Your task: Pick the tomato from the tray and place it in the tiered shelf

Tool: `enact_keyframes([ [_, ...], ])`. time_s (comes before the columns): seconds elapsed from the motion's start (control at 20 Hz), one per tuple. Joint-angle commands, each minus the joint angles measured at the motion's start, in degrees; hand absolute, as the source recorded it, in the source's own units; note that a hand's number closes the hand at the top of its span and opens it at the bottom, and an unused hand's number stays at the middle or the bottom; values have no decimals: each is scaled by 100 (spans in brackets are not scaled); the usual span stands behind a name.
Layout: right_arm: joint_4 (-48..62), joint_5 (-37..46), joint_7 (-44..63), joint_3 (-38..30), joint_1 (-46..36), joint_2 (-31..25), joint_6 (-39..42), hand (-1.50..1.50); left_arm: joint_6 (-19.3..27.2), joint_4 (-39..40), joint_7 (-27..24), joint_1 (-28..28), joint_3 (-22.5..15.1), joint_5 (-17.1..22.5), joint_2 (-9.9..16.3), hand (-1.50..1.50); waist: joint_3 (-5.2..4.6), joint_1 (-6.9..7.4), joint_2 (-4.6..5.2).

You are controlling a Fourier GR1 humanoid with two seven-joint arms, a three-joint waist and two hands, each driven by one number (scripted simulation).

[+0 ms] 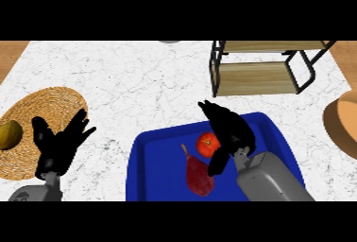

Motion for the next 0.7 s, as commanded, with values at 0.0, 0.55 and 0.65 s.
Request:
enact_keyframes([
  [0.0,117,291,-87,-169,-95,38,143,-150,-365,164,-244,337,221,82,77,0,-27,3,19],
  [0.55,1375,923,-1607,-374,196,453,-1030,-150,-165,126,-103,295,116,-304,-268,0,-25,8,24],
  [0.65,1583,958,-1443,-432,-158,722,-815,-150,-75,-464,38,581,-11,-357,-377,0,-24,31,20],
])
